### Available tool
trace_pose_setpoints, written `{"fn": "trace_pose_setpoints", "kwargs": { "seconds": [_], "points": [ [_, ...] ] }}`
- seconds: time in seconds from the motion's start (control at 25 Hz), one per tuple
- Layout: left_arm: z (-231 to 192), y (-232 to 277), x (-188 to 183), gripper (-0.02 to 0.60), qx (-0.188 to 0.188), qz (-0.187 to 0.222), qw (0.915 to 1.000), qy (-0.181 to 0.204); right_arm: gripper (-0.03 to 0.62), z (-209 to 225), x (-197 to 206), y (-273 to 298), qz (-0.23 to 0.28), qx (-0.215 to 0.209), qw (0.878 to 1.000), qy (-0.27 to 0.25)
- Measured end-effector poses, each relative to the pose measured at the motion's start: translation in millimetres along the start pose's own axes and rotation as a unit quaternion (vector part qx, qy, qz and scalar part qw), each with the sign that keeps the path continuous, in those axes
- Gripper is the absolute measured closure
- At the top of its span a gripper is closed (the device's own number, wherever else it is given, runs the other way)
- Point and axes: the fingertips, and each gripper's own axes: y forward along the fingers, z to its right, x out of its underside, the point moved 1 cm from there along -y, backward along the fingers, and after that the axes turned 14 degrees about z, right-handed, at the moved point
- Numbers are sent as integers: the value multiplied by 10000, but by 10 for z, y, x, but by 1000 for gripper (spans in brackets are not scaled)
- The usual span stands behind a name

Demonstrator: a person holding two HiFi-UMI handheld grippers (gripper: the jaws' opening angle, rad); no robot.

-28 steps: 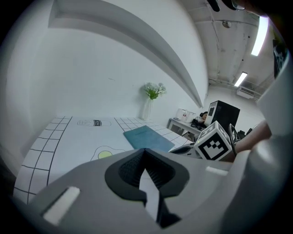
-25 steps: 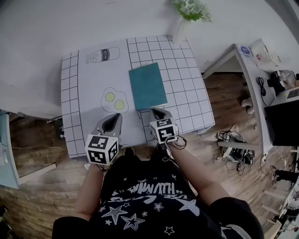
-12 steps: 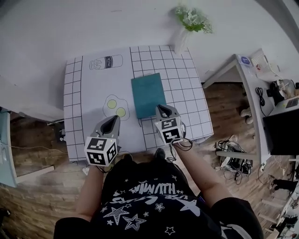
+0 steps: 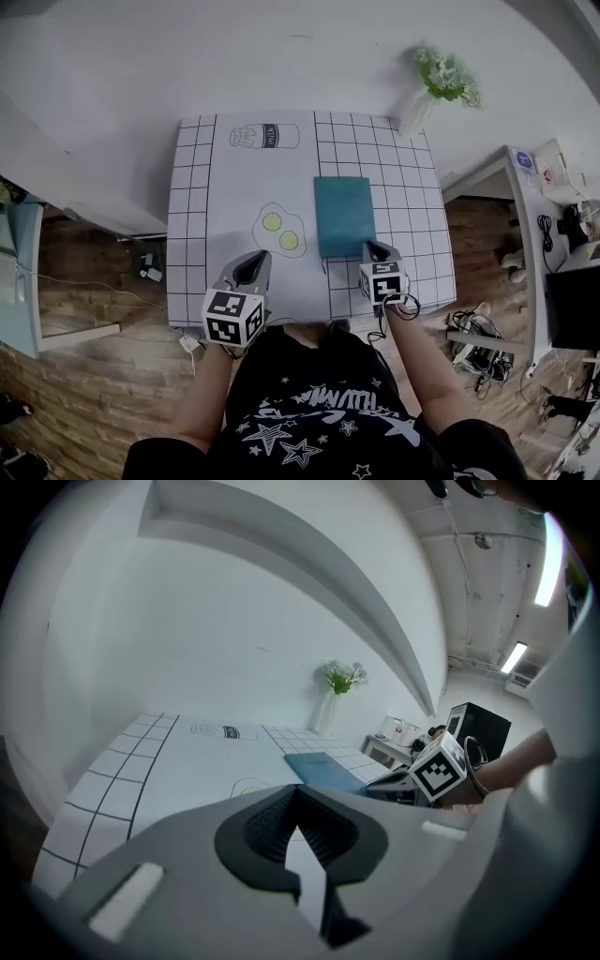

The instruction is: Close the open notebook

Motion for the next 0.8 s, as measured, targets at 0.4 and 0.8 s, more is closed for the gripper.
{"fn": "trace_pose_setpoints", "kwargs": {
  "seconds": [0.4, 0.8],
  "points": [
    [72, -231, 433, 572, 586, -612, 9964, 87, 572, -172, -176, -157, 71, 157, 9995, -267],
    [852, -468, 369, 572, 345, -263, 9986, 287, 572, -350, -109, -844, 664, -250, 9942, -804]
  ]
}}
